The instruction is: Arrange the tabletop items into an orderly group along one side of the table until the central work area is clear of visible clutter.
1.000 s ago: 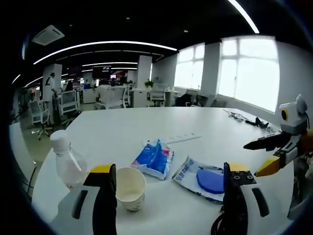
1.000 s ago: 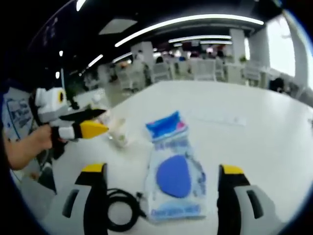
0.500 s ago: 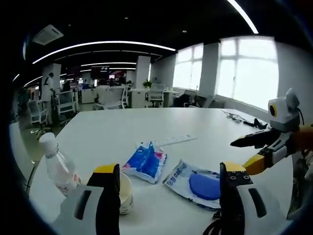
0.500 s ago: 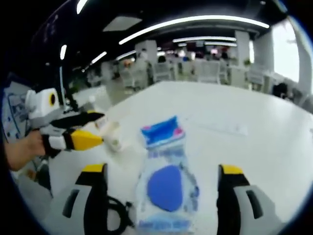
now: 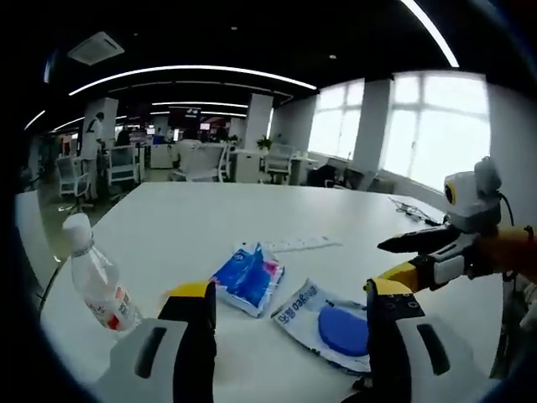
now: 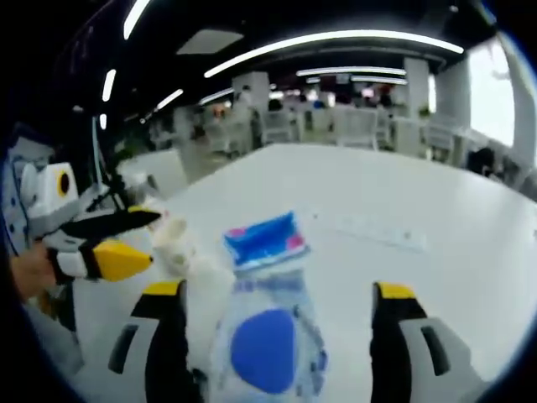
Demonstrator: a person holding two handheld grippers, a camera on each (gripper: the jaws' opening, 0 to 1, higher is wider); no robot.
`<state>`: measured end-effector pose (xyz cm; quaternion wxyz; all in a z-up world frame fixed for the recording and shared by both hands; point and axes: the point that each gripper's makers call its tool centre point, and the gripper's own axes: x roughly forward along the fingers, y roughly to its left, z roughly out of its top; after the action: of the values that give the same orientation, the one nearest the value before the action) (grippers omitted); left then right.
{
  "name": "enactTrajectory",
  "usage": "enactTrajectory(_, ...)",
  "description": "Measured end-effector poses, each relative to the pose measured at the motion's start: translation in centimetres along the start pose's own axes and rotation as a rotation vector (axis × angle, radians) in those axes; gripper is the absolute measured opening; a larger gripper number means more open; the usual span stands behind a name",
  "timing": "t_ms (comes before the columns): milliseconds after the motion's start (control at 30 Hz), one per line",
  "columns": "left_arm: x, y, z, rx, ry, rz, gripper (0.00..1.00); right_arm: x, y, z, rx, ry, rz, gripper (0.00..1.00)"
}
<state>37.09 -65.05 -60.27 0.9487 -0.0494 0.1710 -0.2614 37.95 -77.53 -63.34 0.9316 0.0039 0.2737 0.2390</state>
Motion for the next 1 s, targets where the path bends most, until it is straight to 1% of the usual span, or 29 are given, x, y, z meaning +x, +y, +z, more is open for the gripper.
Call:
enactTrajectory(133, 0.5, 0.1, 0.0, -0.02, -0.002, 0.026, 0.69, 0.9, 0.0, 0.1, -0.003, -0.006, 0.008, 0.86)
enactTrajectory(233, 0.7, 0.0, -0.2, -0.048, 0.001, 0.038, 0.66, 1.7, -0.2, 0.4, -0.025, -0.019, 0.007, 0.84)
enactTrajectory(300, 0.9, 0.2, -0.3, -0.03, 0.004, 0.06, 0.65, 2.2, -0.5, 0.5, -0.032, -0.024, 0.005, 0.84)
enactTrajectory(367, 1.1, 0.3, -0.6, -0.046, 0.007, 0.084, 0.64, 2.6, -0.6, 0.8, -0.037, -0.04, 0.01, 0.82)
enactTrajectory(400, 1.2, 0.3, -0.6, -0.049, 0.005, 0.086, 0.63, 2.8, -0.7, 1.0, -0.04, -0.048, 0.013, 0.81)
enactTrajectory(500, 1.6, 0.7, -1.3, -0.078, 0.021, 0.132, 0.59, 3.5, -1.1, 1.2, -0.056, -0.062, 0.007, 0.79)
enactTrajectory(567, 1.8, 0.8, -1.7, -0.097, 0.027, 0.153, 0.55, 4.0, -1.4, 1.3, -0.069, -0.069, 0.002, 0.76)
enactTrajectory(633, 2.0, 0.4, -2.4, -0.125, 0.055, 0.137, 0.5, 4.4, -1.6, 1.4, -0.081, -0.076, -0.001, 0.74)
enactTrajectory(667, 2.2, 0.4, -2.6, -0.142, 0.056, 0.138, 0.5, 4.6, -1.7, 1.5, -0.087, -0.084, 0.003, 0.73)
enactTrajectory(800, 2.7, 0.7, -3.4, -0.155, 0.073, 0.167, 0.5, 5.5, -1.7, 1.8, -0.124, -0.102, 0.013, 0.71)
enactTrajectory(1000, 3.6, 1.1, -4.5, -0.158, 0.09, 0.211, 0.47, 7.5, -1.7, 1.6, -0.159, -0.096, 0.018, 0.64)
